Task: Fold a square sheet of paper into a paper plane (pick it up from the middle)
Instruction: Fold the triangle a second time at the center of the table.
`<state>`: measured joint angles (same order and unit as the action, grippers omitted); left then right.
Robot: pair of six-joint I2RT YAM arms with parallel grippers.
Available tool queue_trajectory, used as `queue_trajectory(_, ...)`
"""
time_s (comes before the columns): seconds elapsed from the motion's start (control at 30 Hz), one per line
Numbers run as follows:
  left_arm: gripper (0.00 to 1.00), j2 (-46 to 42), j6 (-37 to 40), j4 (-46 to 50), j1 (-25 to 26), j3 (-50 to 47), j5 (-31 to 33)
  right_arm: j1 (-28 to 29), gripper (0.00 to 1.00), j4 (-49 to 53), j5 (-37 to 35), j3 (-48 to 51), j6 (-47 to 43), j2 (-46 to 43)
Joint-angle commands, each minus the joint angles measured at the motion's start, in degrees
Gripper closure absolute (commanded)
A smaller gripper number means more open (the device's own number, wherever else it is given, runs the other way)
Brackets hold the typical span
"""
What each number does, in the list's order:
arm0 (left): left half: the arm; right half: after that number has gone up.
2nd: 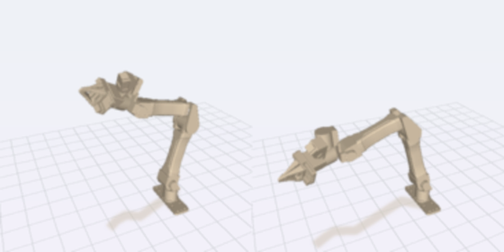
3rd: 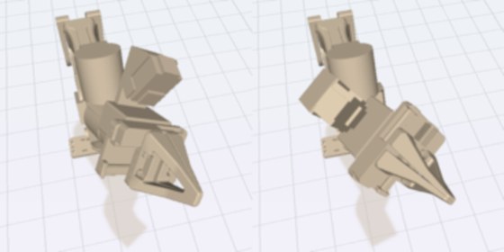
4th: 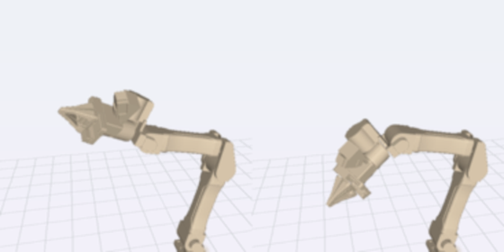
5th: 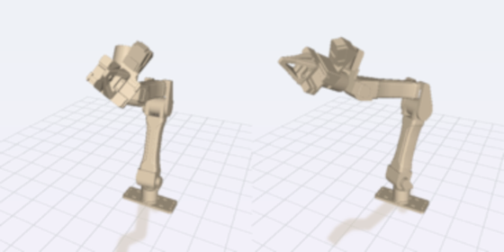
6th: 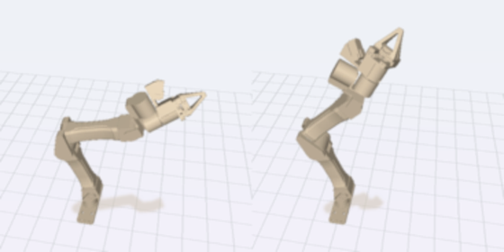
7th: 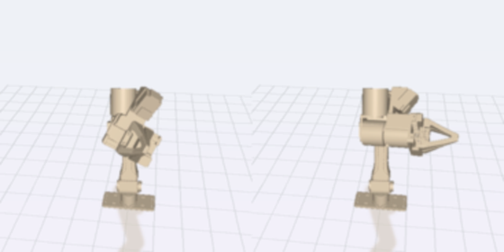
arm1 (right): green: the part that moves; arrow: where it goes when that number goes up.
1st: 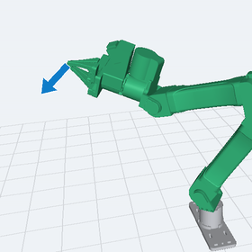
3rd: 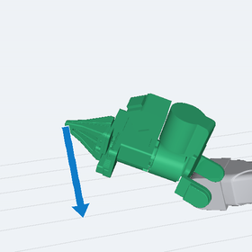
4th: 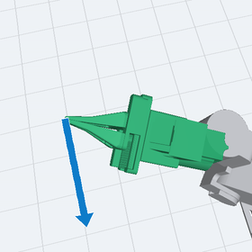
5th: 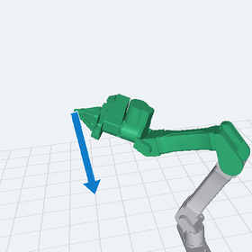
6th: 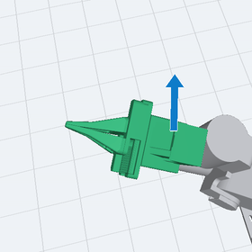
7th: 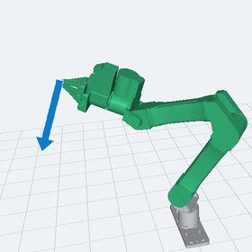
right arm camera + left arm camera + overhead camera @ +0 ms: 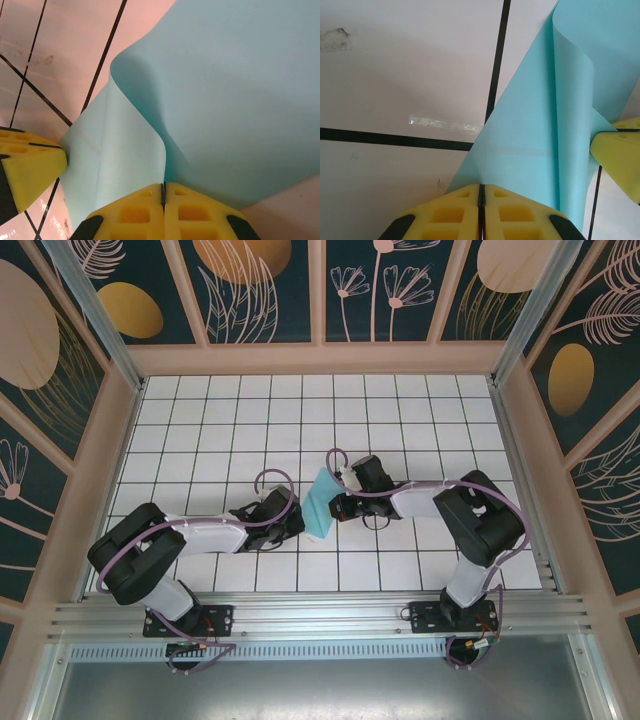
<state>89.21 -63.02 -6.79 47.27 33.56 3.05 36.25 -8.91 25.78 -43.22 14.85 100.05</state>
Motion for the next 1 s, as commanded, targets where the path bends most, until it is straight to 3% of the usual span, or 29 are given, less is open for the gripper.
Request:
queue_trajectory(0.0, 0.88, 2.43, 1.24, 7.65, -0.1, -1.05, 1.52, 0.3, 0.99, 2.52, -2.78, -1.49, -1.94, 2.59)
queue_trajectory(0.33, 0.85, 0.61, 1.41, 10.68, -0.2, 0.79, 3.35, 0.43, 1.0, 5.09, -5.89, -1.32, -2.0, 3.39)
queue_trajectory(0.57, 0.71, -5.5, 2.2, 14.92, -0.12, 6.04, 5.56, 0.53, 1.0, 5.08, -6.09, -0.81, -1.84, 3.33)
queue_trajectory(0.8, 0.81, -8.08, 2.95, 5.17, -0.16, 6.47, -0.76, 0.64, 1.0, 5.24, -6.09, -0.98, -2.01, 3.23)
queue_trajectory(0.97, 0.85, -4.92, 2.1, -1.58, -0.2, 6.55, -3.08, 0.66, 1.0, 4.84, -5.83, -0.77, -1.76, 3.45)
